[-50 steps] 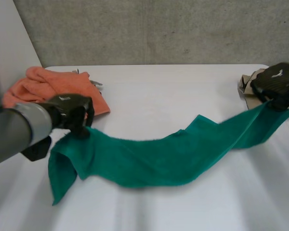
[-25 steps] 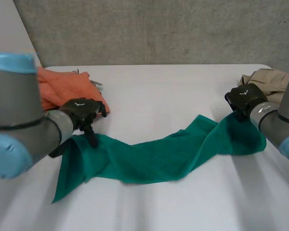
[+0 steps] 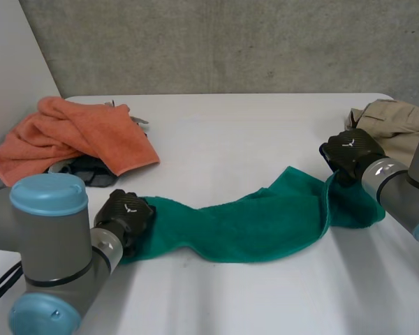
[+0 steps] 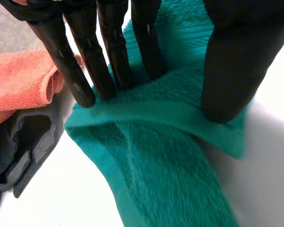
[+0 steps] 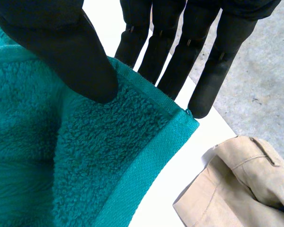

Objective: Fold the laundry.

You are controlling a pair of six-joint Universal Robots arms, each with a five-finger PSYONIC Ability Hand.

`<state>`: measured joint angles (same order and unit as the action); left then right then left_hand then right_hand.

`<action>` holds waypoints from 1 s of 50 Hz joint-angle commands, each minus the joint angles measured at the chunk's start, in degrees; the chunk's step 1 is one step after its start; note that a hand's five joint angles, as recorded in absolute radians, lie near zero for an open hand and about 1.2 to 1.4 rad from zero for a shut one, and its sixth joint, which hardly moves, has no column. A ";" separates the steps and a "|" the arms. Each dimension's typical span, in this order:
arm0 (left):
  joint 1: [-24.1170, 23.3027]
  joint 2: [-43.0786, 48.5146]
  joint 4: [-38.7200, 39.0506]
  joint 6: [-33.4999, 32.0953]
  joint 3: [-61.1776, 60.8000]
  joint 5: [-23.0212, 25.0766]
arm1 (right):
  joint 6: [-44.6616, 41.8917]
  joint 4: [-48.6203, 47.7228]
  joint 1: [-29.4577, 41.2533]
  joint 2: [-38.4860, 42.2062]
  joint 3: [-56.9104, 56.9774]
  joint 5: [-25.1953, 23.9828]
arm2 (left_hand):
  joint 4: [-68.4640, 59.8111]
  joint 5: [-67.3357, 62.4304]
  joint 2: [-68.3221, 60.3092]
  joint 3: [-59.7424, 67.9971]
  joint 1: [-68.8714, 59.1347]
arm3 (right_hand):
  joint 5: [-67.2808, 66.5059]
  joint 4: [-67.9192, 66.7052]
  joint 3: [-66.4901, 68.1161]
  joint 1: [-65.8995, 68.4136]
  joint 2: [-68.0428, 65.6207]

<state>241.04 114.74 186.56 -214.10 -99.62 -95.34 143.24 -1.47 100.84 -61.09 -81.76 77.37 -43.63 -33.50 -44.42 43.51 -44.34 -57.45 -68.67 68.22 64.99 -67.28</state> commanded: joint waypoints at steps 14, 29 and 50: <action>3.99 -20.34 -10.94 15.47 4.34 7.79 | -7.97 9.01 -6.00 -13.25 0.46 -0.29 | -36.37 -36.50 -35.58 36.49 -35.66 | -12.55 -11.33 11.78 15.01 -12.72; 10.59 -22.30 -40.31 18.63 21.57 13.87 | -18.17 30.99 -15.33 -23.29 6.79 -11.27 | -36.37 -36.50 -35.58 36.49 -35.66 | -12.55 -11.33 11.78 15.01 -12.72; 9.01 8.92 -3.25 15.56 56.11 11.58 | -0.44 -1.92 -3.37 5.98 36.75 4.81 | -36.37 -36.50 -35.58 36.49 -35.66 | -12.55 -11.33 11.78 15.01 -12.72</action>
<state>250.26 123.96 167.50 -198.78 -52.04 -85.57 133.30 12.35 96.39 -57.07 -54.21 80.15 -68.74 -55.64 -68.51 67.93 -66.49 -57.45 -68.74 68.24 64.99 -67.28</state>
